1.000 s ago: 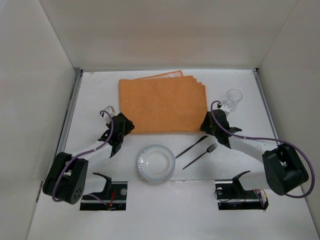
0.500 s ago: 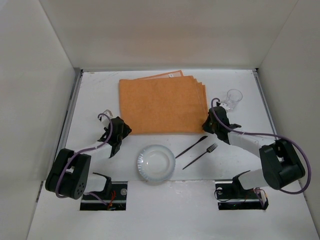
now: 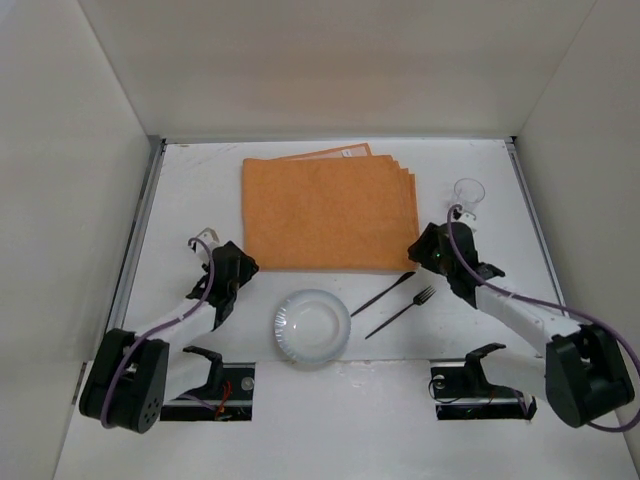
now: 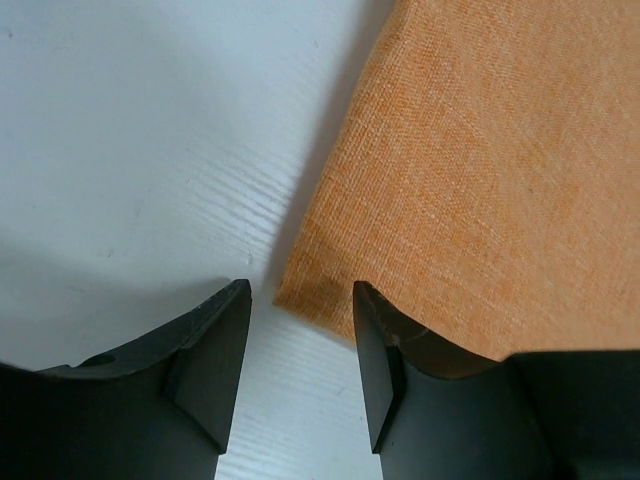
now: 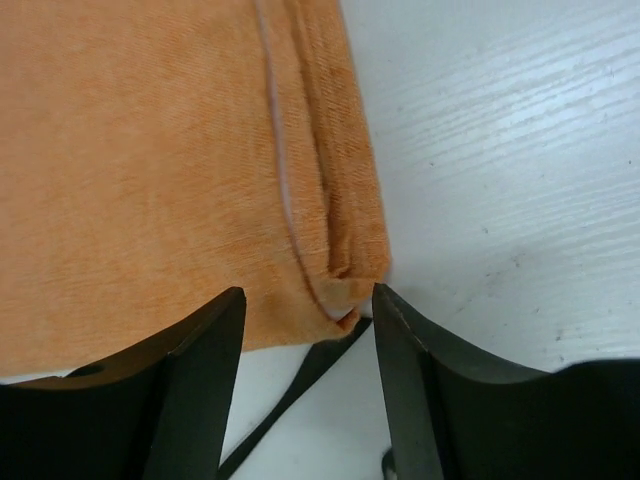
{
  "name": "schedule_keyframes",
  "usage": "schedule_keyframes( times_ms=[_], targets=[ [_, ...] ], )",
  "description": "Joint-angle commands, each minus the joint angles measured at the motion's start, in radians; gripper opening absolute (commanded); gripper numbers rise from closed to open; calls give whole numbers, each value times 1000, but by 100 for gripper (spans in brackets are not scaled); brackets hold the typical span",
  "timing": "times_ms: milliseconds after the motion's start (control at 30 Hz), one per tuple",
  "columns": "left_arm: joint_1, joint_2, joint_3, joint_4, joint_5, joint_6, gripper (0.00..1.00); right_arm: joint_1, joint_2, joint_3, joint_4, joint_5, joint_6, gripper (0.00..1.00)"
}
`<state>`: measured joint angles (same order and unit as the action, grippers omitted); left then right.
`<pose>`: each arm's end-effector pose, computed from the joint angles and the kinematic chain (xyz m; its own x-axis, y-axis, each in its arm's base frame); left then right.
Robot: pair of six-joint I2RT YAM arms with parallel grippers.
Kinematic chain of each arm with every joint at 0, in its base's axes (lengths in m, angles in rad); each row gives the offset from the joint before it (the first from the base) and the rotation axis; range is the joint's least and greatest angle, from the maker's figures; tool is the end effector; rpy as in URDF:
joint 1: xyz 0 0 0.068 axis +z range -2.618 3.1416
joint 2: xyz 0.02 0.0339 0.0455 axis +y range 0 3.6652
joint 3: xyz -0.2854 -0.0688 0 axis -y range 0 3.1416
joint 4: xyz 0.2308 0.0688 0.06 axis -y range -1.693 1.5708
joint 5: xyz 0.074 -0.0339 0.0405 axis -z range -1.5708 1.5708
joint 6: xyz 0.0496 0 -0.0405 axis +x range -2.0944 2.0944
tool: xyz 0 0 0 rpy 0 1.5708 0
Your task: Set the dinner table for one person
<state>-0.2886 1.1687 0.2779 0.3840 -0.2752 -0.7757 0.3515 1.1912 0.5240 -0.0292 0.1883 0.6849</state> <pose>0.2018 -0.0459 0.1753 -0.3645 -0.5947 -0.7165 -0.2929 0.8037 -0.5180 0.2162 0.0694 0.2042 -0.5951 0.4436 -0.6701 0.2234 0.8923 0.3923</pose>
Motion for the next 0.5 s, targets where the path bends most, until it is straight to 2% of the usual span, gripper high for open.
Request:
schedule_keyframes(
  times_ms=[0,67,100,133,200,233,300,367,467],
  targets=[
    [-11,-139,-19,-46,5,0,43,-3,-145,14,22,30,-19,60],
    [-17,-219,-17,-66,-7,6,43,26,-214,24,26,14,-51,55],
    [-25,-262,-17,-72,-16,7,43,55,-243,28,26,-4,-73,49],
    [-30,-289,-19,-73,-25,7,43,89,-266,33,26,-30,-85,42],
    [-45,-343,-14,-68,-36,22,39,163,-295,33,28,-99,-93,17],
    [-48,-352,-10,-65,-36,36,36,201,-301,22,37,-137,-79,11],
    [-56,-359,0,-56,-38,71,28,285,-309,-16,108,-212,-64,9],
    [-57,-340,0,-33,-38,75,23,367,-286,-48,178,-265,-39,13],
    [-66,-285,9,6,-25,75,21,421,-202,-55,199,-305,-25,31]
  ],
)
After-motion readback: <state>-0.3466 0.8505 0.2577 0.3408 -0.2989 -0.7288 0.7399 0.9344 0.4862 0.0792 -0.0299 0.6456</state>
